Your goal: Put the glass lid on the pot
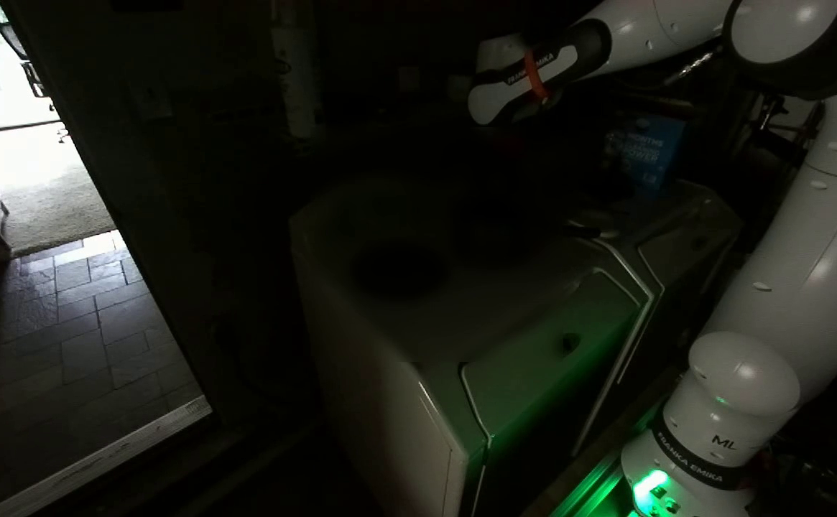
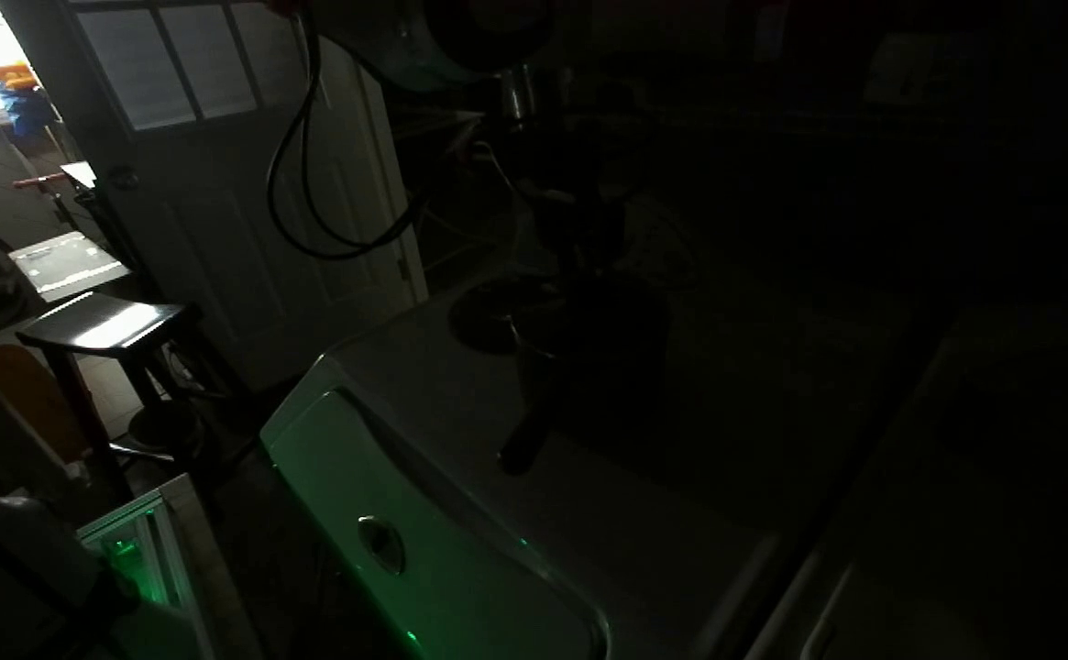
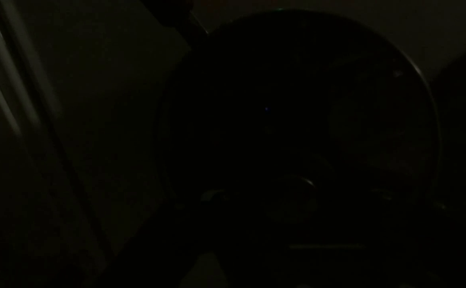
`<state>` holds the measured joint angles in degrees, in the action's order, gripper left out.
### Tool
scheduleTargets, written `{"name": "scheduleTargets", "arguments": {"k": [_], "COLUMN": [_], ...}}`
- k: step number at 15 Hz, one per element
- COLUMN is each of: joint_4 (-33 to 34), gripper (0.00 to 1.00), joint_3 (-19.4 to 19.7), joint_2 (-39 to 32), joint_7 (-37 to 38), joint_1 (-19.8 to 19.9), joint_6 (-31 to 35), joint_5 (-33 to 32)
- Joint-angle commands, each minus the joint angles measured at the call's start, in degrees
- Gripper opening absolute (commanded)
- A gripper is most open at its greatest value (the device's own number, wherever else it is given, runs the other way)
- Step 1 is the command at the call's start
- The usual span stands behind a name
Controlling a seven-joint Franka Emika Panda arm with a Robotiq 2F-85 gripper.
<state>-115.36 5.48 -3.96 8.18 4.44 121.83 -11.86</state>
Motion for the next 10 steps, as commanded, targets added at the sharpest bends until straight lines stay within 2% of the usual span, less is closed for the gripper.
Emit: {"name": "scheduleTargets", "arguments": {"k": [1,10], "joint_4": [-0.55,-0.36], "gripper": [0.34,0.34], "joint_3": [-0.03,-0.35], "joint_2": [0.59,0.36], "joint_7": [0.82,-0.13], "joint_1": [-0.21,-0.37], "joint_6": [0.94,0.37], "joint_5": [-3.05,-1.78]}}
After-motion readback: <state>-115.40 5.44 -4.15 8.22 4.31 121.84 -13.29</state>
